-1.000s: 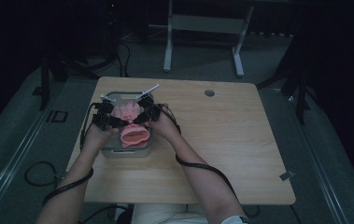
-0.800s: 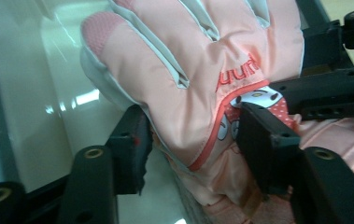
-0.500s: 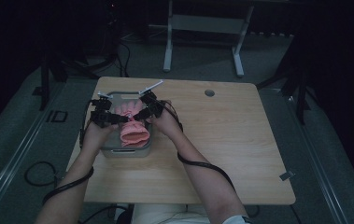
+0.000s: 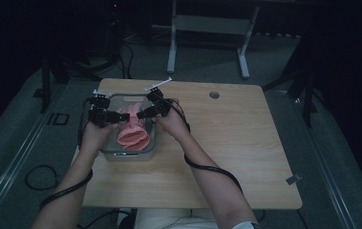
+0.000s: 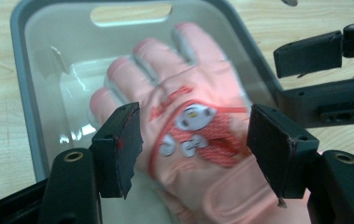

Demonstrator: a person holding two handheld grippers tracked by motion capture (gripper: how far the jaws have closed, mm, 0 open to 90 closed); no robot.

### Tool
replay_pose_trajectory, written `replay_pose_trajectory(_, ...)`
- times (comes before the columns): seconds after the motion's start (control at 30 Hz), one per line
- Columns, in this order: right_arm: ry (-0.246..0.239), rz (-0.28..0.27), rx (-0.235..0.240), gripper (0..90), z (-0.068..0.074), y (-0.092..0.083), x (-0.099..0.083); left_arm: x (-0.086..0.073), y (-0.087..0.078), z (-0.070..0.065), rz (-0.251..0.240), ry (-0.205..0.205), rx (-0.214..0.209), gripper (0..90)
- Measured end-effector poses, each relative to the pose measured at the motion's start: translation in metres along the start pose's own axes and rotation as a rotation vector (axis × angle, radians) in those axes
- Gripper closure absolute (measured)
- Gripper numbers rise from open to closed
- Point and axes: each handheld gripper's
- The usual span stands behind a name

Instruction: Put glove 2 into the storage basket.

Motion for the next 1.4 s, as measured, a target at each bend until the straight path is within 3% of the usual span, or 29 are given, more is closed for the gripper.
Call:
replay_pose_trajectory(0.23,-0.040,-0.037,0.011,37.4,0.002,-0.017,-0.002,0.000,-0.009,-0.012,-0.042,0.053,-0.043,16.0)
replay_pose_trajectory(0.37,-0.046,-0.047,0.015,33.8,0.000,-0.023,-0.007,-0.002,-0.015,-0.018,-0.102,0.058,-0.059,14.0)
replay_pose_trajectory(0.57,-0.064,-0.052,0.053,24.1,-0.006,-0.029,-0.015,-0.007,-0.019,-0.036,-0.134,0.138,-0.043,1.7)
replay_pose_trajectory(0.83,-0.069,-0.098,0.049,20.6,-0.009,-0.039,-0.024,-0.016,-0.019,-0.055,-0.140,0.197,-0.039,1.7)
replay_pose_trajectory(0.87,-0.083,-0.099,0.035,17.9,-0.012,-0.040,-0.031,-0.021,-0.023,-0.063,-0.162,0.217,-0.030,1.8)
replay_pose_trajectory(0.93,-0.076,-0.101,0.028,17.8,-0.015,-0.040,-0.035,-0.027,-0.026,-0.068,-0.184,0.218,-0.038,1.8)
replay_pose_trajectory(1.07,-0.067,-0.106,0.011,17.0,-0.020,-0.039,-0.042,-0.035,-0.030,-0.079,-0.186,0.246,-0.041,1.8)
replay_pose_trajectory(1.13,-0.063,-0.105,0.000,16.3,-0.023,-0.039,-0.048,-0.044,-0.034,-0.090,-0.176,0.275,-0.053,1.8)
replay_pose_trajectory(1.3,-0.067,-0.093,-0.015,15.5,-0.031,-0.039,-0.059,-0.065,-0.042,-0.109,-0.184,0.305,-0.093,1.8)
replay_pose_trajectory(1.4,-0.071,-0.088,-0.036,15.5,-0.035,-0.038,-0.066,-0.075,-0.045,-0.117,-0.193,0.303,-0.126,1.8)
Point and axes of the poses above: each handheld gripper's, and its own axes: y roughly forward along the jaws, x roughly out of its top, z roughly to its left, and after that the axes turned 6 degrees about -z, right-handed
